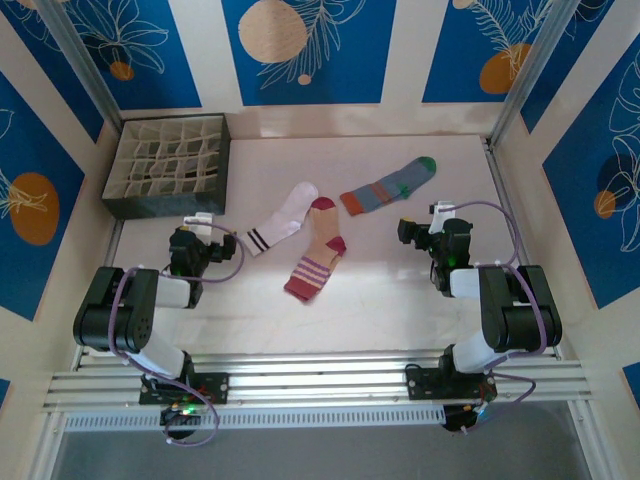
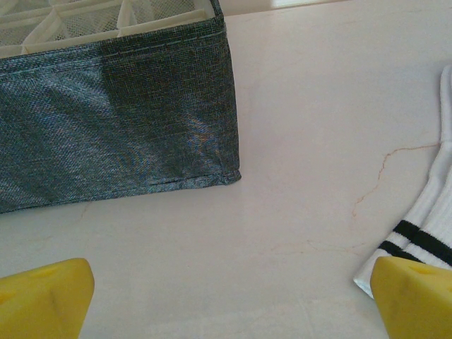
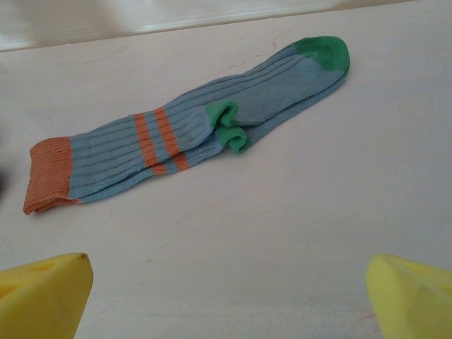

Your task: Roll the socks

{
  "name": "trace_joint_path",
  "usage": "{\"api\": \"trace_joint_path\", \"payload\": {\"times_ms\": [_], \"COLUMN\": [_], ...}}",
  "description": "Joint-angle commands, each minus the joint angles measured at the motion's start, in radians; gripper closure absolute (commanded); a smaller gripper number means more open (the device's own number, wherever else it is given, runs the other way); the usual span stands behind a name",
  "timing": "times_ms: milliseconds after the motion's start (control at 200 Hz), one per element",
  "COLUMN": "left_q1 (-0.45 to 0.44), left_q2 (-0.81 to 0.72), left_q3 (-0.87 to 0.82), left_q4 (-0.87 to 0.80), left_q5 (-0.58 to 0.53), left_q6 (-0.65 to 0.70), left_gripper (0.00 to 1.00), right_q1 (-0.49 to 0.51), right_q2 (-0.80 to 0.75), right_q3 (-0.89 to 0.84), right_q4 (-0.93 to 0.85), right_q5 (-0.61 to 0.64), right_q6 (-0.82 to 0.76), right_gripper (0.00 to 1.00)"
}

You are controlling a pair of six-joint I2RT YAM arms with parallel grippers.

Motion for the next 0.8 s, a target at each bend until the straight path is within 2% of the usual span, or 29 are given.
{"api": "trace_joint_path", "payload": {"times_ms": [0,565,675,795], "left_q1": [0.001,0.003,0.003,0.003], "left_q2": [0.002,-0.024,-0.113,-0.208], "left_q3": [0.013,0.013,0.021,0.081], "left_q4": [0.017,-0.003,-0.088,-0.275], "left_q5": [0.000,-0.008,-0.043,-0.017], "left_q6": [0.006,-0.002,-0.011,-0.008], "left_gripper": [0.00,0.00,0.00,0.02], "right_q1": [0.004,-0.001,0.018,0.035], "right_q2": [0.006,-0.004,-0.058,-0.107], "right_q3": [-0.006,0.009,0.070,0.227], "right_q4": [0.024,-0.007,-0.162,-0.506], "right_q5": [-0.004,-0.032,0.007,0.057], "right_q6": [-0.018,-0.024,-0.029,0.009], "right_gripper": [0.01,0.01,0.01,0.01]}}
